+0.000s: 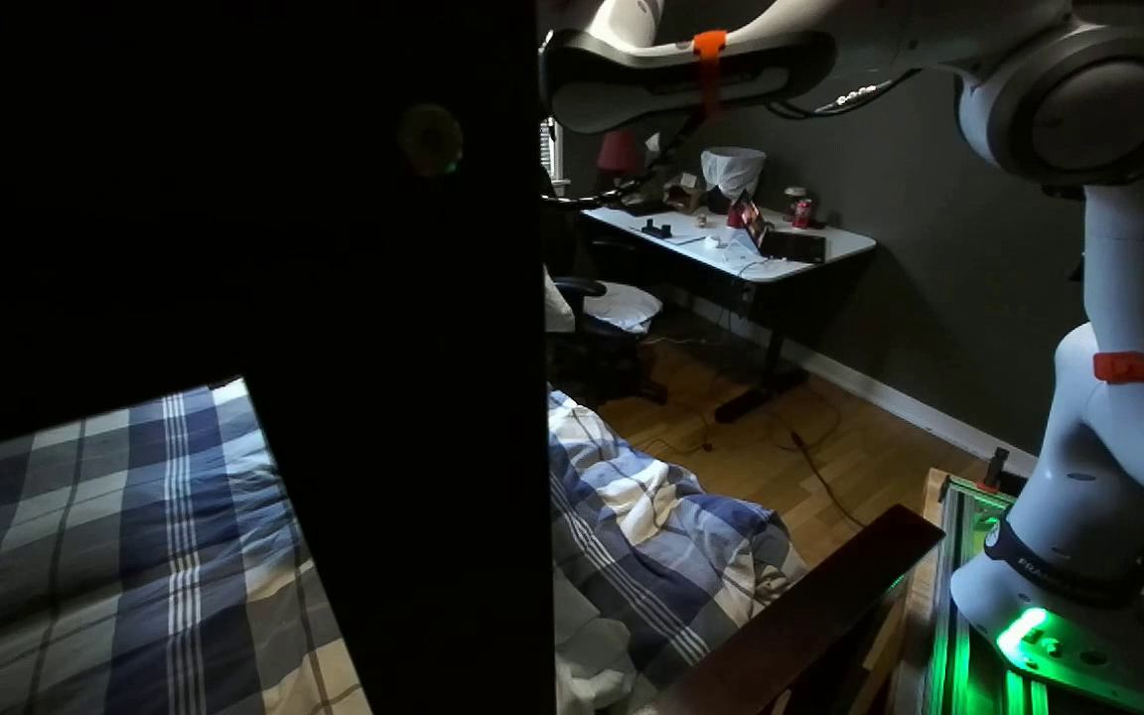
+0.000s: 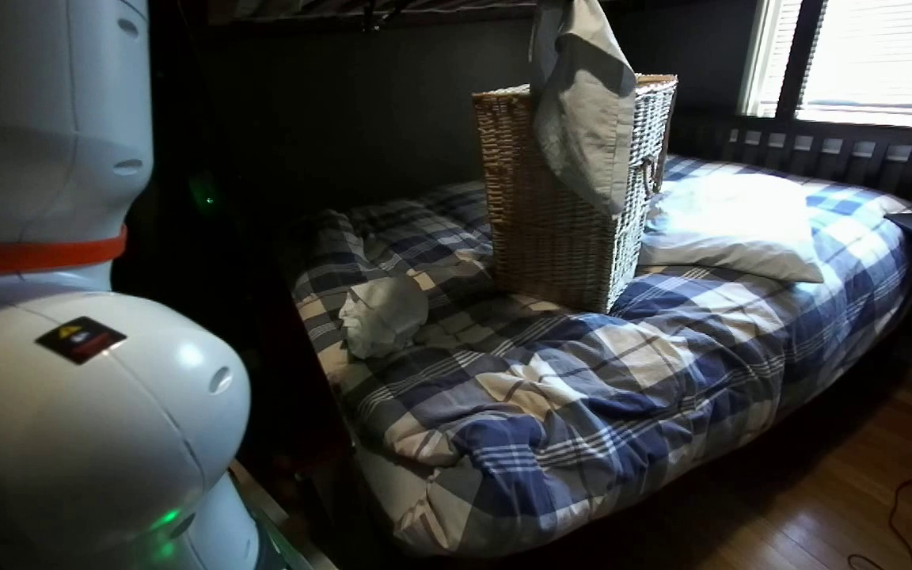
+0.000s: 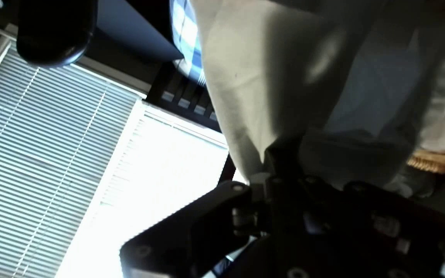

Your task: Put the white pillowcase in the basket

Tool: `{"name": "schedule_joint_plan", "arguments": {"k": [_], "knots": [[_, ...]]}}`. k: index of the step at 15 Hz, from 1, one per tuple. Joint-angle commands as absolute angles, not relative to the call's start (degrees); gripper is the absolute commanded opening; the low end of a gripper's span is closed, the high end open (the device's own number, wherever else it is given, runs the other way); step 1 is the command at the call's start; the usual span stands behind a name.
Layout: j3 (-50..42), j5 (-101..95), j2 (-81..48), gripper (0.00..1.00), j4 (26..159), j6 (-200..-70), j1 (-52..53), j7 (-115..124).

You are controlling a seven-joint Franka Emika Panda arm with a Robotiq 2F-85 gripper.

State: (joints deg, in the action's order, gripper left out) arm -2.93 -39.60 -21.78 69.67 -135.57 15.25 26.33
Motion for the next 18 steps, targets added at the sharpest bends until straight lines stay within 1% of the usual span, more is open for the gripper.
{"name": "schedule_joint_plan", "arguments": {"k": [1, 5, 9, 12, 15, 17, 18], "knots": [[-6.0, -42.3, -30.3, 0.00, 55.4, -137.6, 16.6, 33.3], [-9.6, -42.9, -37.6, 0.00, 43.4, -140.4, 18.5, 40.8], [-14.9, -44.8, -47.0, 0.00, 33.0, -148.0, 19.6, 48.2], [-20.5, -46.2, -54.4, 0.00, 26.1, -154.5, 19.1, 54.7], [-27.9, -48.7, -61.3, 0.00, 19.5, -158.2, 17.9, 64.3], [-32.7, -50.2, -63.3, 0.00, 18.5, -158.5, 17.8, 69.9], [-36.3, -52.1, -60.4, 0.06, 25.0, -160.3, 20.0, 74.3]]}}
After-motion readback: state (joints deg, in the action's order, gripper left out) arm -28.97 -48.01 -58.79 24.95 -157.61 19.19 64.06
